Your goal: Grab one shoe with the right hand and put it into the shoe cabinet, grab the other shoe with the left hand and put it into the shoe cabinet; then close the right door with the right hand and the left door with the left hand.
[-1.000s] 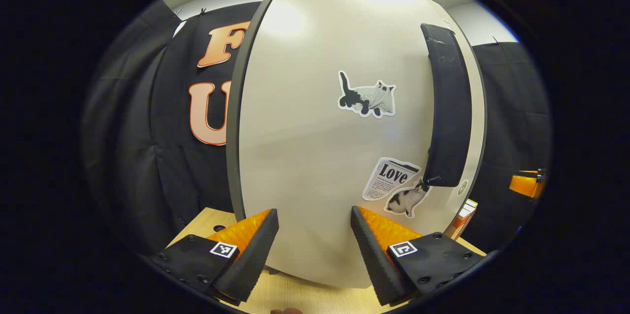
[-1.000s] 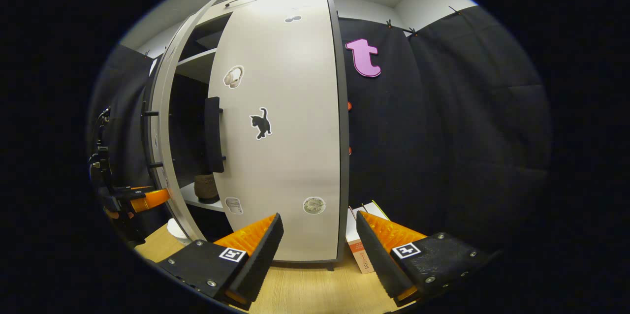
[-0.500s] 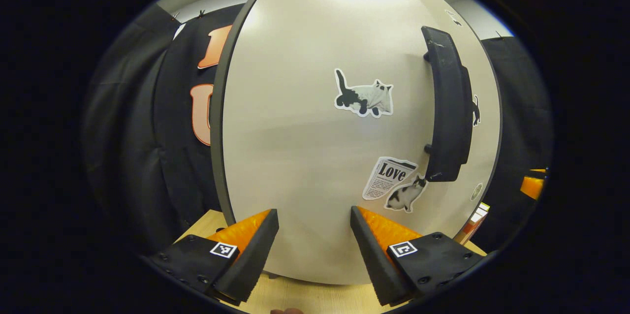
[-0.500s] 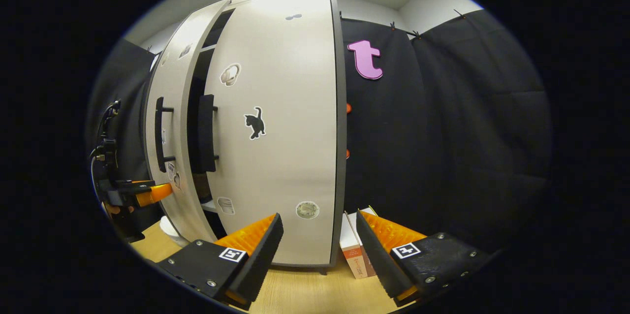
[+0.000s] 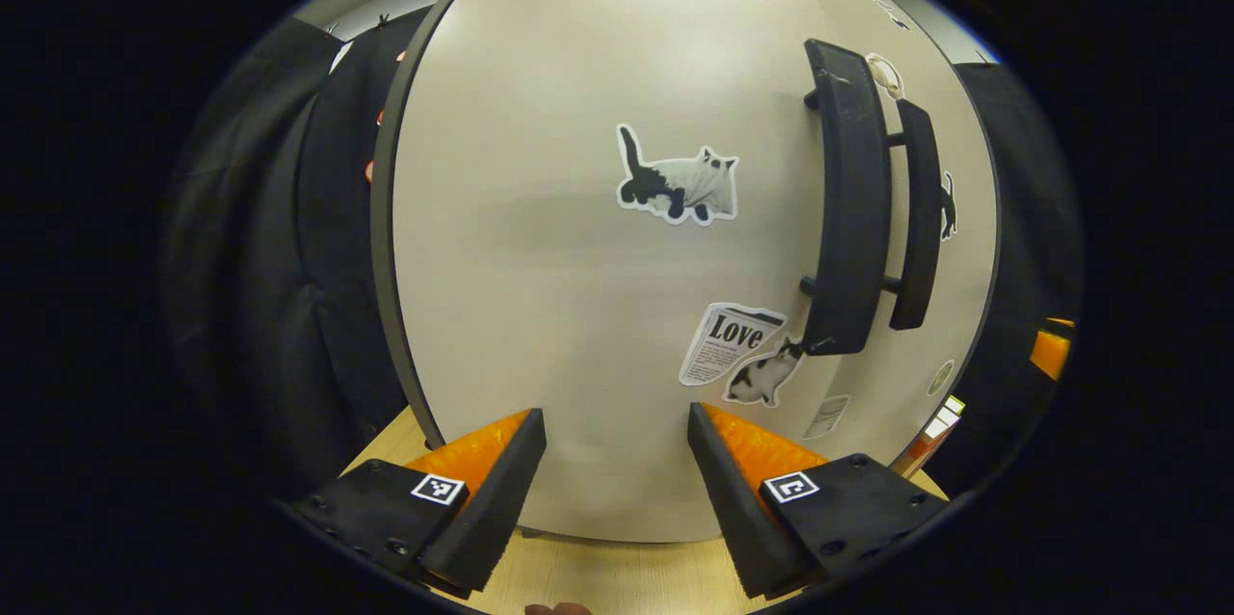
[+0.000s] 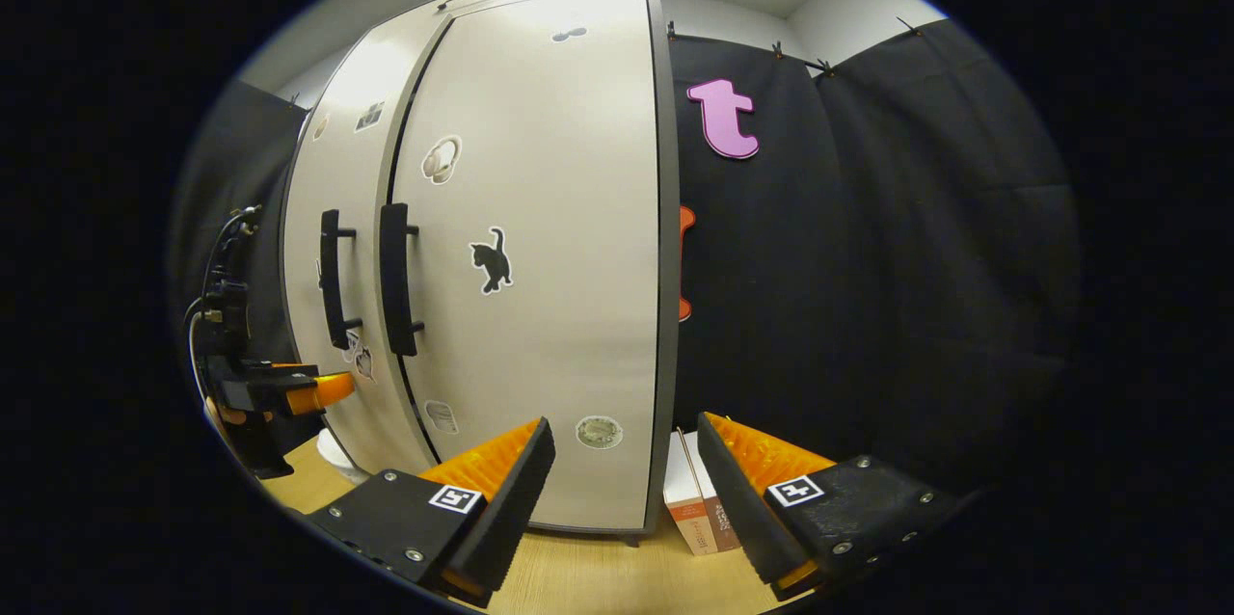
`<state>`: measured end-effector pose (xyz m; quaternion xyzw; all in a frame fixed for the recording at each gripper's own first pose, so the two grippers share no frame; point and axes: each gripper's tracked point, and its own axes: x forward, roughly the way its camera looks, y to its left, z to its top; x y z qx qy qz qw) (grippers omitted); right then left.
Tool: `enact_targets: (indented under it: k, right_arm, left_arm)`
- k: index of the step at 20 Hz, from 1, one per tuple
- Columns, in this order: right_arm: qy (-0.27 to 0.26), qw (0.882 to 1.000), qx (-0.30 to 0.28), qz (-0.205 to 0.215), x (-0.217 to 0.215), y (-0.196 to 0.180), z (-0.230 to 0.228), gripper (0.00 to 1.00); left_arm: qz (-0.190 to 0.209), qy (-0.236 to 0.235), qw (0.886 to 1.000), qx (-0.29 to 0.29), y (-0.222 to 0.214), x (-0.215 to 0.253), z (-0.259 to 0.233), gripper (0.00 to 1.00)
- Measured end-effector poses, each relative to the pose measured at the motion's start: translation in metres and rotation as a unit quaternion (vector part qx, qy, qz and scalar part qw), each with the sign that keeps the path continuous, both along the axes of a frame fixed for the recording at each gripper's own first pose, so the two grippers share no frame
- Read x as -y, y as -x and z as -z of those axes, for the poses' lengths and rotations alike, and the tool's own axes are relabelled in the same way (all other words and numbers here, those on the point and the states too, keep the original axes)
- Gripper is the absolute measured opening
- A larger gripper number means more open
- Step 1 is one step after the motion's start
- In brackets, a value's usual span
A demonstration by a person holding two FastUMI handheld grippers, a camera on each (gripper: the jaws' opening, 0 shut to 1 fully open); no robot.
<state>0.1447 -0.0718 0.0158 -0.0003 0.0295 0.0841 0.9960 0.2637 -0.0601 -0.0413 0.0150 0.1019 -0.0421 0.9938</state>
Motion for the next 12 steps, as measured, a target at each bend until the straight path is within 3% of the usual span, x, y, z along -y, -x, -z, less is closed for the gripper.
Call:
enact_targets:
  k: [7,10,11,12]
  right_arm:
    - [0.017,0.999,0.037,-0.008,0.029,0.015,-0.070,0.92]
    - [0.034,0.998,0.048,-0.009,0.043,0.029,-0.089,0.92]
    - [0.036,0.998,0.052,-0.011,0.047,0.034,-0.095,0.92]
    - [0.037,0.998,0.056,-0.013,0.051,0.039,-0.100,0.92]
  left_arm:
    - [-0.007,0.003,0.997,0.076,0.066,-0.018,-0.115,0.97]
    - [-0.016,0.018,0.995,0.092,0.092,-0.033,-0.145,0.94]
    - [-0.021,0.022,0.995,0.098,0.100,-0.040,-0.154,0.99]
    - [-0.026,0.023,0.994,0.105,0.110,-0.046,-0.161,0.94]
